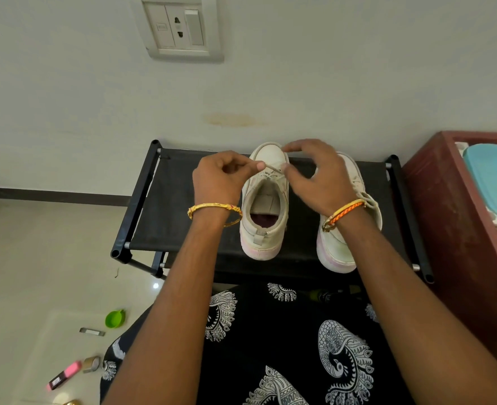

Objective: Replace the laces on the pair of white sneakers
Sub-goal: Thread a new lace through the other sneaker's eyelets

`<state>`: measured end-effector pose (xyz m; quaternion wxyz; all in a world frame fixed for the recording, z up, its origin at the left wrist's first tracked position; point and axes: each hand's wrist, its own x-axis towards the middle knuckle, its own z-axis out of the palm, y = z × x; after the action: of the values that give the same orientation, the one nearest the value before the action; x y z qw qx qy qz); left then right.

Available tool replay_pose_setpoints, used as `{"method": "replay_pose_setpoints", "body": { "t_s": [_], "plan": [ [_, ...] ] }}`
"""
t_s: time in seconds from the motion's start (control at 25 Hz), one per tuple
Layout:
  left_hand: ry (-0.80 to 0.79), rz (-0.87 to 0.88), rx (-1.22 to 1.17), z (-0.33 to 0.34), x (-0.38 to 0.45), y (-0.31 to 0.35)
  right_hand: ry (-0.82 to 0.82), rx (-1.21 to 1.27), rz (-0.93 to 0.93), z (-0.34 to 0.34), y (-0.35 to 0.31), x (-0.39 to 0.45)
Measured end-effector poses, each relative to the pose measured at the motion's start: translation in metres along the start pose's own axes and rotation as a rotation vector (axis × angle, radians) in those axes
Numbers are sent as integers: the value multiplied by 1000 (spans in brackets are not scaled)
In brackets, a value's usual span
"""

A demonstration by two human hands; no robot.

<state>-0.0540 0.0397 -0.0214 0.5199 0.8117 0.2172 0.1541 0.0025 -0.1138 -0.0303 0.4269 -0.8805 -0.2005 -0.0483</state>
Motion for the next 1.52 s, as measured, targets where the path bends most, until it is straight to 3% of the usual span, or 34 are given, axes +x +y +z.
{"method": "replay_pose_setpoints", "body": {
  "t_s": [0.12,0.24,0.36,0.56,0.68,1.04,1.2,1.52],
  "plan": [
    [-99,9,75,7,2,0,-173,79,-51,10,-10,-4],
    [-200,16,161,10,4,-6,-130,70,1,8,-5,1],
    [-273,34,421,16,2,-15,-94,33,126,-1,4,5],
    [-238,45,474,18,6,-8,-105,0,220,7,4,3],
    [-235,-16,378,10,8,-10,-130,27,263,22,2,2],
    [-273,-597,-239,3,18,-9,-130,-19,257,42,-2,4],
    [-304,-636,-275,1,19,-13,-115,-19,234,47,-5,3],
    [-297,-536,-209,8,18,-13,-39,58,326,54,-8,2]
  ]
}}
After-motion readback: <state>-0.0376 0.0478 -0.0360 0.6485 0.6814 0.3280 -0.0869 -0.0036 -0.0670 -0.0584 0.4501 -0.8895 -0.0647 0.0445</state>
